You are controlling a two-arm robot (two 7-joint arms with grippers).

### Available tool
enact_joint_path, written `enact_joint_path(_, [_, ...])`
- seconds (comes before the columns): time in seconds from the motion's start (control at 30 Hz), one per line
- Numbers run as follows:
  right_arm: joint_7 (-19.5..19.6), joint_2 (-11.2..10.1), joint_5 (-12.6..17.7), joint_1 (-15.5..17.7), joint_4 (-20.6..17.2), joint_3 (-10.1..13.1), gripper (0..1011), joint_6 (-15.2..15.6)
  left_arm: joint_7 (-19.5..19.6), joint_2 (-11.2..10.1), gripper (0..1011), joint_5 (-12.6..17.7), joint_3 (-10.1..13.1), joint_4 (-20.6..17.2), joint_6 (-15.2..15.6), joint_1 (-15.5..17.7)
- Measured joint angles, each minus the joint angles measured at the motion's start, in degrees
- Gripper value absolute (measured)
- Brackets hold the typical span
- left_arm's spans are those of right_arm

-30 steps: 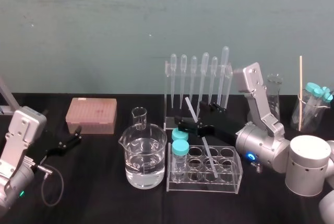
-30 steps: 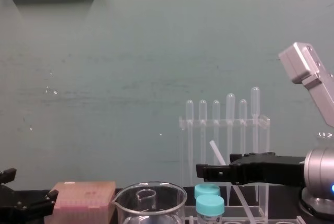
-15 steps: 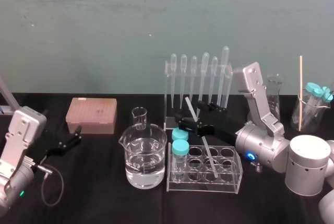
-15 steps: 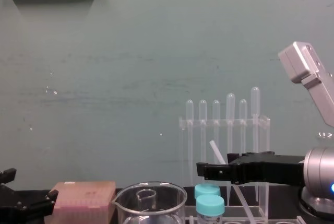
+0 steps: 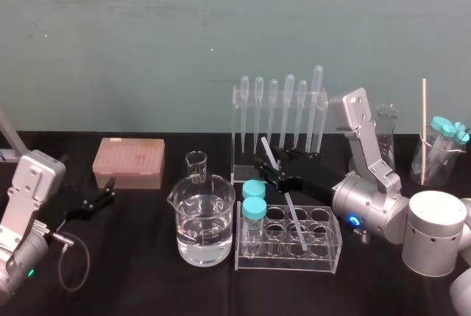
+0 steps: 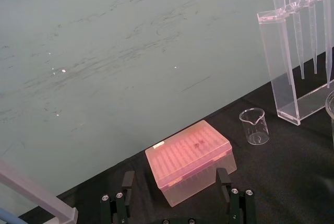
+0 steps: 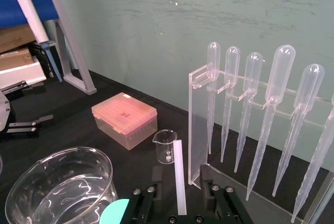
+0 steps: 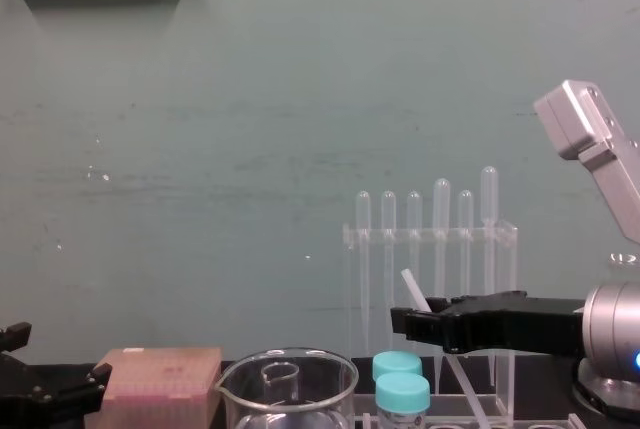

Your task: Pick up the stirring rod with one hand, then place it down.

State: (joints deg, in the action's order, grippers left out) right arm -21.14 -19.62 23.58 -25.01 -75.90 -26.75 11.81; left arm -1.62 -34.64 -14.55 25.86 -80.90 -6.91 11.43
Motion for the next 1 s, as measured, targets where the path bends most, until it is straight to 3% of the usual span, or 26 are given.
enact_joint_path(0.3, [0.0, 0.0, 0.04, 0.0, -0.01, 0.0, 166, 0.0, 0.0, 0.0, 1000, 0.0, 0.0, 0.0, 0.0, 0.0])
enact_joint_path(0.43, [0.01, 0.0, 0.04, 0.0, -0.01, 0.0, 74, 0.0, 0.0, 0.0, 1000, 0.0, 0.0, 0.0, 0.0, 0.0])
enact_joint_path(0.6, [0.03, 0.0, 0.02, 0.04, -0.03, 0.04, 69, -0.08, 0.0, 0.0, 1000, 0.0, 0.0, 0.0, 0.0, 0.0])
enact_joint_path(0.73, [0.11, 0.25, -0.25, 1.33, -0.81, 1.3, 69, -3.42, 0.0, 0.0, 1000, 0.0, 0.0, 0.0, 0.0, 0.0])
enact_joint_path(0.83, [0.15, 0.49, -0.76, 3.21, -1.84, 2.67, 69, -9.36, 0.0, 0.0, 1000, 0.0, 0.0, 0.0, 0.0, 0.0])
enact_joint_path(0.87, [0.11, 0.6, -0.89, 4.43, -2.46, 3.53, 69, -12.69, 0.0, 0.0, 1000, 0.0, 0.0, 0.0, 0.0, 0.0])
enact_joint_path(1.0, [-0.31, 0.67, -1.22, 7.39, -4.07, 5.2, 69, -20.09, 0.0, 0.0, 1000, 0.0, 0.0, 0.0, 0.0, 0.0])
